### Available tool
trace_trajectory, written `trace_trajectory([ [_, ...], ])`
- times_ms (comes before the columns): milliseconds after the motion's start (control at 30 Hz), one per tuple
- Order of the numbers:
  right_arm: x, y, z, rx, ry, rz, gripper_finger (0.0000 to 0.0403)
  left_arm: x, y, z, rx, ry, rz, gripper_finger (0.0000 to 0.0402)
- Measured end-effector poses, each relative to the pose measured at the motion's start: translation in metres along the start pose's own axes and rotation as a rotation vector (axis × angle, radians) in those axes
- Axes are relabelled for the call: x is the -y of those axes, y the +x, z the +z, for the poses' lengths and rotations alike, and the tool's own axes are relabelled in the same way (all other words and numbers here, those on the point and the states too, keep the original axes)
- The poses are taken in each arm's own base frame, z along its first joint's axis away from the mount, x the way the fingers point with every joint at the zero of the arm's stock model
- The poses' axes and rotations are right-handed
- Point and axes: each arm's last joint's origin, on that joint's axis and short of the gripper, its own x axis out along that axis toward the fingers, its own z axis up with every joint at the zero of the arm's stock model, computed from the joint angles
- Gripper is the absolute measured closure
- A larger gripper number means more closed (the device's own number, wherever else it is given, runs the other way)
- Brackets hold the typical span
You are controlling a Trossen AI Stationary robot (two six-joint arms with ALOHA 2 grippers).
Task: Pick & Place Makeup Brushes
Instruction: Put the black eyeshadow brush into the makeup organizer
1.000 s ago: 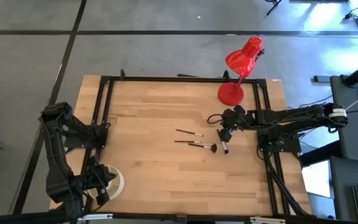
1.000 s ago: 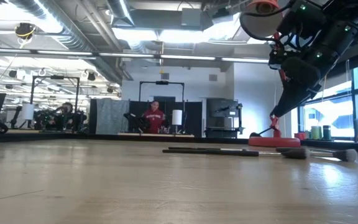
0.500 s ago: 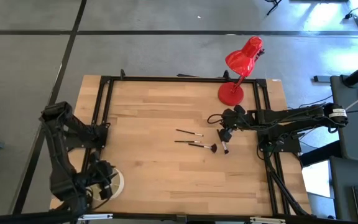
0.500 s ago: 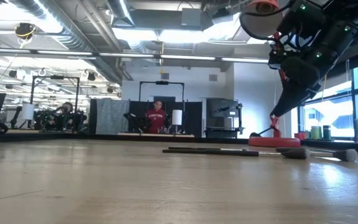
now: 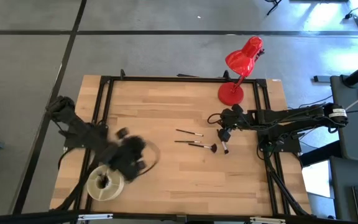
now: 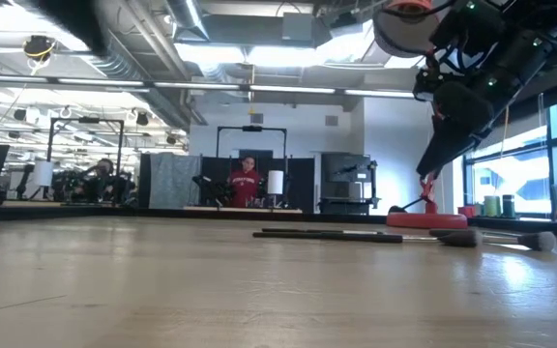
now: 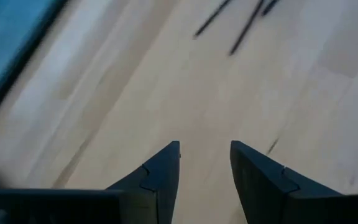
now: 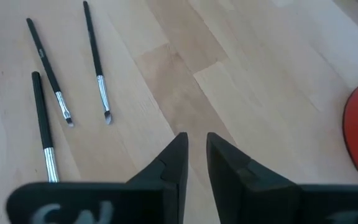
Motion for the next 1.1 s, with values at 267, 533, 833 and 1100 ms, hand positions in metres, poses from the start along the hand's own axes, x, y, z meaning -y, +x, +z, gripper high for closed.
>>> trace_trajectory([
  [267,0.000,-0.003,0.002,0.015,-0.084,0.027,0.0343,-0.018,0.074,0.091,0.293,0.091,-0.166,0.0277],
  [533,0.009,-0.035,0.009,0.167,-0.069,0.057,0.0328,-0.018,0.152,0.131,0.520,0.139,-0.400,0.0291],
  [833,0.023,-0.054,0.000,0.192,0.043,-0.081,0.0335,-0.002,0.251,0.152,0.510,0.159,-0.532,0.0279],
  [1100,0.025,-0.050,-0.010,0.122,0.073,-0.102,0.0334,0.016,0.287,0.171,0.259,0.259,-0.564,0.0280],
])
